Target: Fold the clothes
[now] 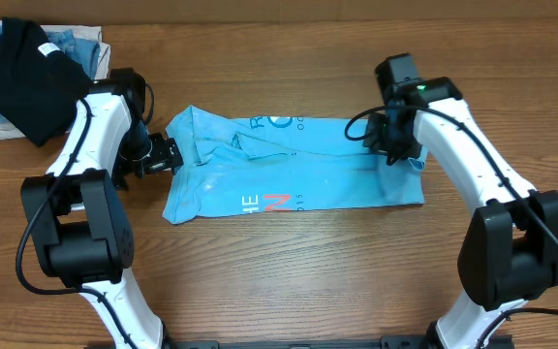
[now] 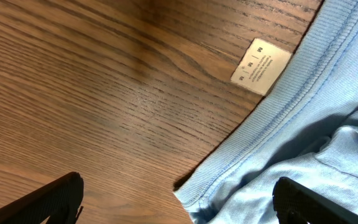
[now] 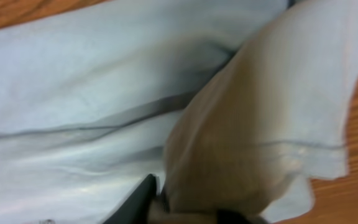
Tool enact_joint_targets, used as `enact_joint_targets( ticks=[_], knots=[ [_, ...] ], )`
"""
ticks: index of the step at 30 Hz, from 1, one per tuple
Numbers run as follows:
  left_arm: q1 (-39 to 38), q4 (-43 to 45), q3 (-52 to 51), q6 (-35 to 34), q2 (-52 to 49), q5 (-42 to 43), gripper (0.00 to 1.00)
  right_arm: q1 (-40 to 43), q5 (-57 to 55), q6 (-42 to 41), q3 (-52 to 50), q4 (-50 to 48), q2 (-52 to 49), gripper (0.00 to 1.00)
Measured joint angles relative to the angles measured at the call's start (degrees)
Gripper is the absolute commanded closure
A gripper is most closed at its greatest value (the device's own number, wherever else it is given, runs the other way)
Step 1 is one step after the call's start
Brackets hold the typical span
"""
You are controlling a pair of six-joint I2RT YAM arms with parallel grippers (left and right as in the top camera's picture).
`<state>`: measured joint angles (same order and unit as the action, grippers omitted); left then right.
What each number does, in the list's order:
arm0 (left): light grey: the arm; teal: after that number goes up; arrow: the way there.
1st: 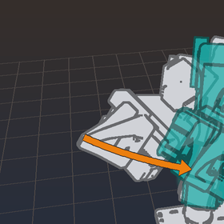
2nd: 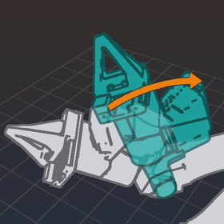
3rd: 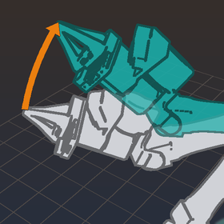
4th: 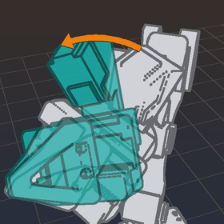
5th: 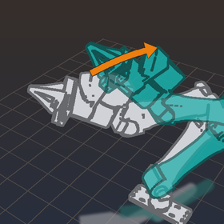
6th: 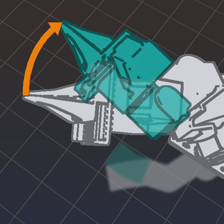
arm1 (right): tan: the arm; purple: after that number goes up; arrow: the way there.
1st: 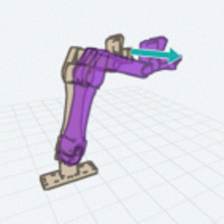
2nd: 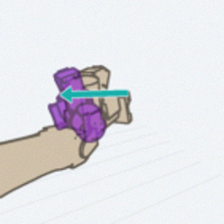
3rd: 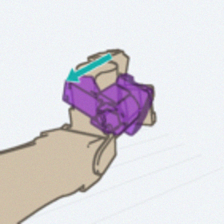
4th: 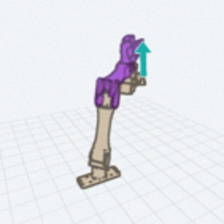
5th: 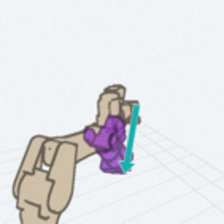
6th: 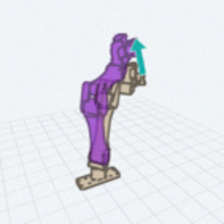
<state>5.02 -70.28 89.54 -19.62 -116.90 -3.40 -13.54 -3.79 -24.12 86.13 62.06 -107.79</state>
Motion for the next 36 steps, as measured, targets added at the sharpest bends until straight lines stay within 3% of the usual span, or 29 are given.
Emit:
enact_joint_targets(
  ticks=[7, 8, 9, 18, 20, 28, 36],
  knots=[
    [0.0, 0.0, 0.0, 0.0, 0.0, 1.0, 0.0, -2.4, 0.4, -0.1, 0.2, 1.7, 0.0, 0.23],
    [0.0, 0.0, 0.0, 0.0, 0.0, 1.1, 0.0, -2.3, 0.4, -0.1, 0.5, 3.0, 0.0, 0.15],
    [0.0, 0.0, 0.0, 0.0, 0.0, 1.2, 0.0, -2.0, 0.3, 0.0, 1.3, 4.7, 0.0, 0.0],
    [0.0, 0.0, 0.0, 0.0, 0.0, 1.3, 0.0, 6.6, 0.0, -0.6, 12.4, 10.6, 0.0, 0.0],
    [0.0, 0.0, 0.0, 0.0, 0.0, 1.3, 0.0, 9.5, 0.4, 0.4, 12.4, 10.1, 0.0, 0.05],
    [0.0, 0.0, 0.0, 0.0, 0.0, 1.3, 0.0, 19.8, 8.7, 6.9, 5.8, 3.8, 0.0, 0.19],
    [0.0, 0.0, 0.0, 0.0, 0.0, 1.5, 0.0, 20.5, 18.6, 9.6, -5.0, -6.1, 0.0, 0.19]
  ],
)
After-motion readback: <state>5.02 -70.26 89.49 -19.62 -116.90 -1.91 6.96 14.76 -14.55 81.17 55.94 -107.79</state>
